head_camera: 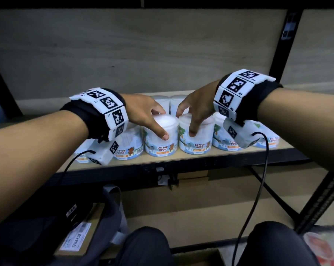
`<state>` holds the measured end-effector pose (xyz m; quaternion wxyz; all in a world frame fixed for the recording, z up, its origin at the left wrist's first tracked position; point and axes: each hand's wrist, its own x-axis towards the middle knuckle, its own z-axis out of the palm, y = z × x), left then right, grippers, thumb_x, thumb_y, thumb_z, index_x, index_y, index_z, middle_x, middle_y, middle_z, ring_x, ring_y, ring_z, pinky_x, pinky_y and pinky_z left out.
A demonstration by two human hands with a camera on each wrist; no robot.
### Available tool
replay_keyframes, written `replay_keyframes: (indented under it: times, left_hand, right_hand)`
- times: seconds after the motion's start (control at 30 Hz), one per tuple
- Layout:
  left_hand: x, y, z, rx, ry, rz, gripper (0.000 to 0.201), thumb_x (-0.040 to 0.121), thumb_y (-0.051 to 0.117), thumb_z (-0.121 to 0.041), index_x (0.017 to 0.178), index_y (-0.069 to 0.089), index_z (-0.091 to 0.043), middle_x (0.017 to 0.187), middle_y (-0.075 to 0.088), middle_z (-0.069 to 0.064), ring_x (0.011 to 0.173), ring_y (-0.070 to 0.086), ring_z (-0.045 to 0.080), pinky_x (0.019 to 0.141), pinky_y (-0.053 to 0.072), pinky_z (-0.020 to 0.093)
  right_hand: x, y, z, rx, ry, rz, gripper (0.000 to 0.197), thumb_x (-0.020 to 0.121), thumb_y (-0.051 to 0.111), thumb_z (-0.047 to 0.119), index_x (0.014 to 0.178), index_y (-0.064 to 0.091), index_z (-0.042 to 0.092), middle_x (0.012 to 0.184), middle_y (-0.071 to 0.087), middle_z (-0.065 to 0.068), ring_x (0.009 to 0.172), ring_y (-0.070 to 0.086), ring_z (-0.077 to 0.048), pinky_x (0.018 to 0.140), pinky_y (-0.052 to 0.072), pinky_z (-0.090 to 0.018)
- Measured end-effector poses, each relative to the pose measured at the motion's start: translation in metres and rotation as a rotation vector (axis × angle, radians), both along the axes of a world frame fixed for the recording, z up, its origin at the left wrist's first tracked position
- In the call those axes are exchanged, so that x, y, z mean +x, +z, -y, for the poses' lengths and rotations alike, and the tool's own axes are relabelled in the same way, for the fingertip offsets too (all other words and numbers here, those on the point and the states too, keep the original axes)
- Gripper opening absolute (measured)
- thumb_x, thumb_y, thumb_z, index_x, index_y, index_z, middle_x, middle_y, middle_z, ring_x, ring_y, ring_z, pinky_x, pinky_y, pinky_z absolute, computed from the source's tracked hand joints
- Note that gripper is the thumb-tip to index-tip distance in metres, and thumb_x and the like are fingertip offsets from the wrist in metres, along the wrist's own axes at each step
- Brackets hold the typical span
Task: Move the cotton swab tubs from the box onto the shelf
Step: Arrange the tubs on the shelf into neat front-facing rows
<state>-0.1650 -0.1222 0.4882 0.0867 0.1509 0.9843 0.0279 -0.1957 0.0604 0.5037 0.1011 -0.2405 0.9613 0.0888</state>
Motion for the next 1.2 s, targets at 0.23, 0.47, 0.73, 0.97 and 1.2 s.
replay_keyframes:
  times: [0.23,0.47,0.73,0.97,1.2]
  left_hand:
    - [-0.01,0.023,-0.015,-0.013,0.068,-0.009,0.086,0.072,0.052,-0.079,0.143,0.044,-0.031,0.143,0.047,-0.016,0.125,0.047,0.01,0.106,0.031,0.025]
    - [-0.081,0.063,-0.077,-0.002,0.002,-0.142,0.067,0.083,0.061,-0.061,0.138,0.05,-0.025,0.133,0.057,-0.009,0.117,0.053,0.012,0.091,0.033,0.02]
    - [-0.166,0.062,-0.136,-0.072,-0.017,-0.211,0.069,0.078,0.067,-0.062,0.138,0.049,-0.033,0.135,0.053,-0.013,0.126,0.046,0.011,0.103,0.032,0.025]
    - [-0.221,0.032,-0.151,-0.094,0.0,-0.158,0.077,0.083,0.069,-0.052,0.148,0.037,-0.025,0.147,0.044,-0.002,0.133,0.043,0.017,0.1,0.032,0.024]
    - [-0.244,0.016,-0.156,-0.123,-0.02,-0.064,0.07,0.08,0.074,-0.047,0.142,0.046,-0.033,0.147,0.044,-0.006,0.133,0.042,0.016,0.103,0.033,0.026]
  right_hand:
    - [-0.024,0.02,-0.023,-0.291,-0.068,0.114,0.072,0.078,0.072,0.056,0.142,0.044,0.04,0.136,0.053,0.005,0.118,0.057,-0.023,0.089,0.051,-0.028]
    - [-0.075,0.055,-0.083,-0.26,-0.236,-0.019,0.061,0.089,0.069,0.038,0.144,0.044,0.031,0.131,0.056,-0.002,0.113,0.061,-0.029,0.097,0.053,-0.042]
    - [-0.134,0.05,-0.108,-0.212,-0.35,-0.094,0.061,0.094,0.062,0.035,0.149,0.038,0.022,0.148,0.042,-0.005,0.125,0.052,-0.029,0.102,0.047,-0.038]
    - [-0.169,0.033,-0.104,-0.049,-0.287,-0.101,0.059,0.1,0.053,0.035,0.149,0.036,0.006,0.148,0.043,-0.013,0.111,0.05,-0.025,0.075,0.04,-0.025]
    - [-0.191,0.025,-0.106,-0.047,-0.359,-0.042,0.079,0.085,0.067,0.054,0.148,0.041,0.016,0.144,0.047,-0.011,0.071,0.053,-0.019,0.072,0.051,-0.029]
